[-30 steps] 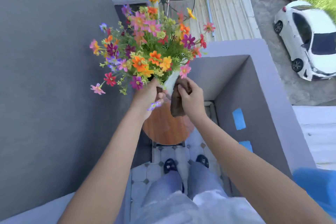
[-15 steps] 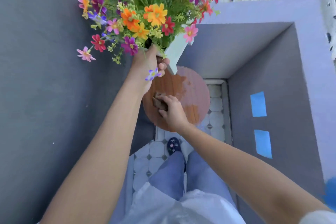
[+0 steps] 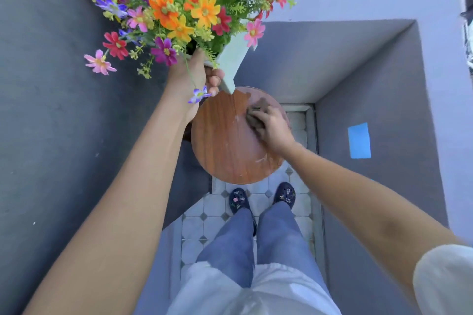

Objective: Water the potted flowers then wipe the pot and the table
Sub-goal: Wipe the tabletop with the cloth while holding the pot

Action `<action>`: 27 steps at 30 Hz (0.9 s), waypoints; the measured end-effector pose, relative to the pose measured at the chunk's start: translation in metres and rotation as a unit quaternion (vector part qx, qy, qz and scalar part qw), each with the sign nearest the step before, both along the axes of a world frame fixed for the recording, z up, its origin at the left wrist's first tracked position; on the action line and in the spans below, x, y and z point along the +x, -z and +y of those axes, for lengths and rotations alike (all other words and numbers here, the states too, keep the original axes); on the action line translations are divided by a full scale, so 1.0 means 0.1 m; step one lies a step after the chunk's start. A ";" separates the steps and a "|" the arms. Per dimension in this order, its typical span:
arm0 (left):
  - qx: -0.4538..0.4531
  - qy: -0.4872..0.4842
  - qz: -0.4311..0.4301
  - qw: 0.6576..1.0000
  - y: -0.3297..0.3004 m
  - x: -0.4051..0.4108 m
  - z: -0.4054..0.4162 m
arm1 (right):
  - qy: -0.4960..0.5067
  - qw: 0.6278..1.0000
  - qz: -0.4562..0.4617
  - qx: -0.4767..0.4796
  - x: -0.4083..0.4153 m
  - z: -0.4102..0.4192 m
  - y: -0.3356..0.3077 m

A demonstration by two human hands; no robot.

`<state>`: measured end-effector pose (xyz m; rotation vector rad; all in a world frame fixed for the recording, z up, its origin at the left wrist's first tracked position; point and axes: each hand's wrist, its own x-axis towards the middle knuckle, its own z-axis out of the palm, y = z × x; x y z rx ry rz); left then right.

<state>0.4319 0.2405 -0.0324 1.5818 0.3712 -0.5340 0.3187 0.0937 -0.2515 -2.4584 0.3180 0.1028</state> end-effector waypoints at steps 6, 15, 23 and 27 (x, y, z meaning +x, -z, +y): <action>-0.002 -0.010 0.003 1.000 0.06 0.05 0.02 | 0.001 0.999 0.047 -0.005 0.13 -0.42 -0.06; -0.034 -0.011 0.003 0.999 0.01 0.18 -0.01 | -0.275 0.960 -0.002 0.044 -0.37 0.86 0.11; -0.046 -0.003 -0.015 0.999 -0.04 0.27 -0.02 | -0.231 0.971 -0.060 0.007 0.34 0.84 0.25; -0.030 -0.006 -0.014 0.999 0.00 0.27 0.01 | -0.009 0.999 -0.047 -0.008 0.80 0.00 0.28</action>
